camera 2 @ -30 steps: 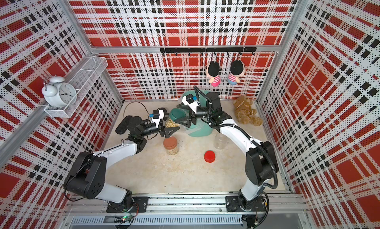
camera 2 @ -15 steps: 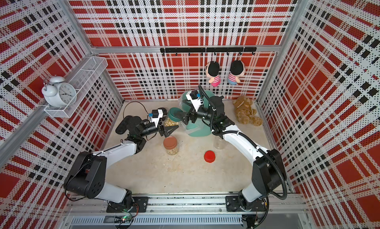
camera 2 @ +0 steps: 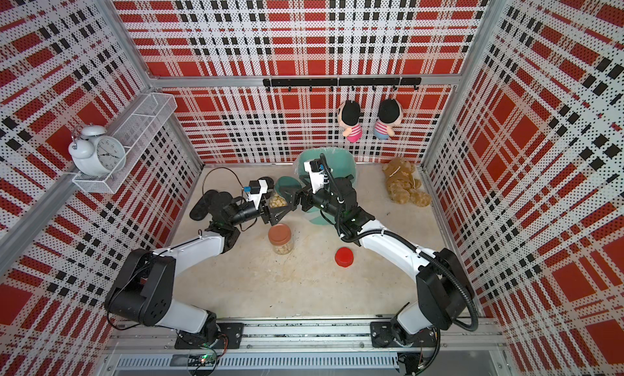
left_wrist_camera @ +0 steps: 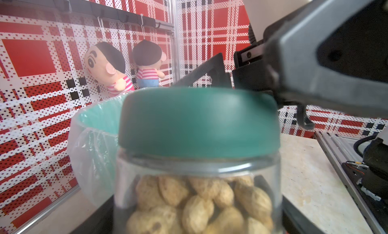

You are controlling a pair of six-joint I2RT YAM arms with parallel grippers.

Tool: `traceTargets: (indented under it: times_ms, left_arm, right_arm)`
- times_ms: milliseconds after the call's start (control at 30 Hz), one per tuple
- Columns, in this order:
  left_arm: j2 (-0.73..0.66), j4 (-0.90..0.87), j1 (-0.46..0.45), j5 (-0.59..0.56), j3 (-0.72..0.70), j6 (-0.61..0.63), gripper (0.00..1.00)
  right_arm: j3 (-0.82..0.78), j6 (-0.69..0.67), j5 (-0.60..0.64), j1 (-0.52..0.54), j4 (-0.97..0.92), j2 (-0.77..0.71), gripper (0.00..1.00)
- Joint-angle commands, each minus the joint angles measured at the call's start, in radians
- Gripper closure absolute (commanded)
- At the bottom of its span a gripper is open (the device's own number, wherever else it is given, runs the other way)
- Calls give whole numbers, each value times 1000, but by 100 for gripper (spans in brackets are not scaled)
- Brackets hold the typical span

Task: Empty moldy peanuts from jars
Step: Unscrew the lid from the jar.

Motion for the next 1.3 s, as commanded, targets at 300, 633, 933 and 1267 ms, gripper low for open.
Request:
traceTargets:
  times_ms: [300, 633, 933, 1267]
  left_arm:
    - [-19, 114, -4, -15, 0, -9, 100]
    - [-22, 117, -4, -15, -4, -11, 100]
    - [-22, 117, -4, -12, -8, -13, 100]
    - [-19, 117, 4, 18, -7, -25, 100]
  right_arm:
    - [15, 45, 47, 42, 28, 25, 0]
    - [33, 43, 38, 48, 6, 48, 1]
    - [44, 40, -25, 49, 24, 58, 27]
    - [52, -174, -306, 16, 21, 52, 56]
